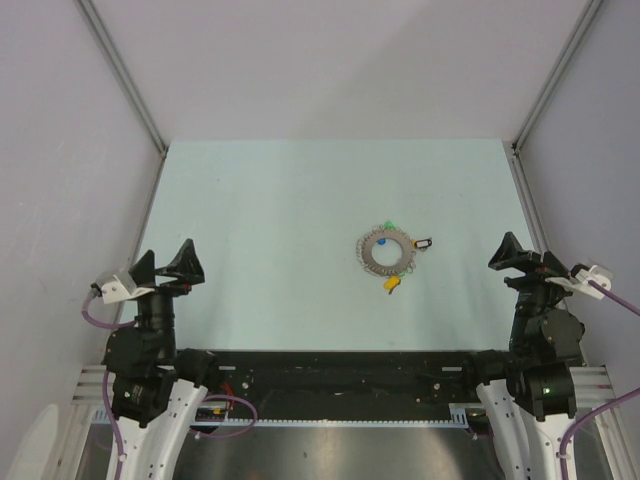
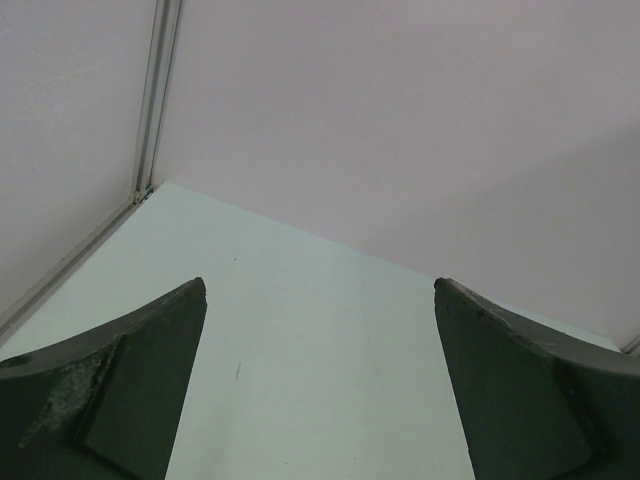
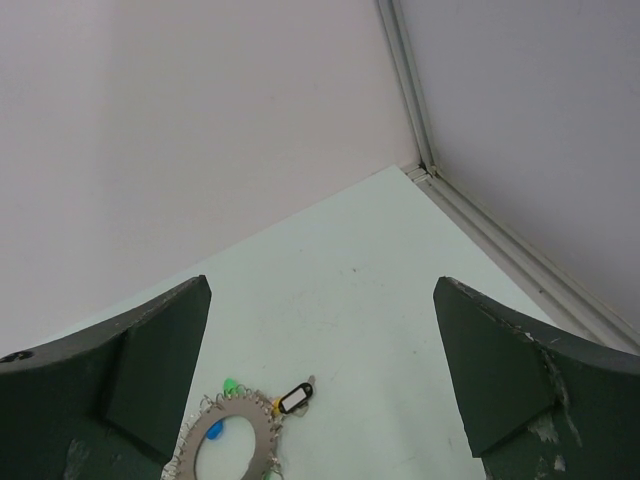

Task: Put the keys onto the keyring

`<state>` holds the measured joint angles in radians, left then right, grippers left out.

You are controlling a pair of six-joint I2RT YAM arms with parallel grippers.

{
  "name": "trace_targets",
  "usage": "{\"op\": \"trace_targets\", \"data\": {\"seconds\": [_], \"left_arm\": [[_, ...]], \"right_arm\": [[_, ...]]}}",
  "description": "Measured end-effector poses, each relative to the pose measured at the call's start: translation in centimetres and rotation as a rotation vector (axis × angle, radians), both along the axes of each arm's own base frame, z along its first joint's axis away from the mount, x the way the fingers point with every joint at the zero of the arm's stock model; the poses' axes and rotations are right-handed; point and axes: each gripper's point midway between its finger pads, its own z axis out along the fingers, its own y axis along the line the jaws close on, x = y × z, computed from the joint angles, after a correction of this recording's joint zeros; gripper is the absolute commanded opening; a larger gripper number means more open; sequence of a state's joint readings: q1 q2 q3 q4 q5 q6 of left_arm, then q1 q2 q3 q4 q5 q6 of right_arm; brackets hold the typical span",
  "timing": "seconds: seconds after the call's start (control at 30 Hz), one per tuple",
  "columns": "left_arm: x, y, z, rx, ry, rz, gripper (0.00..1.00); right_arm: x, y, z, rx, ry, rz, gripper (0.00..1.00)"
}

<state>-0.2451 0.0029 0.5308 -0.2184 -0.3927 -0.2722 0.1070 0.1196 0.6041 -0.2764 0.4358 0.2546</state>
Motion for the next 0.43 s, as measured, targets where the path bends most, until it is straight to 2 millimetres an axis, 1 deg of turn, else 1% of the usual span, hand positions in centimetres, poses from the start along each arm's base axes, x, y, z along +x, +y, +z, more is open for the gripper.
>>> {"op": "trace_targets", "data": {"seconds": [0.43], "left_arm": [[0.00,0.06,0.00,0.000,0.000,0.003,1.00]], "right_arm": [[0.02,0.10,0.08,0.002,-0.004,0.006,1.00]]}}
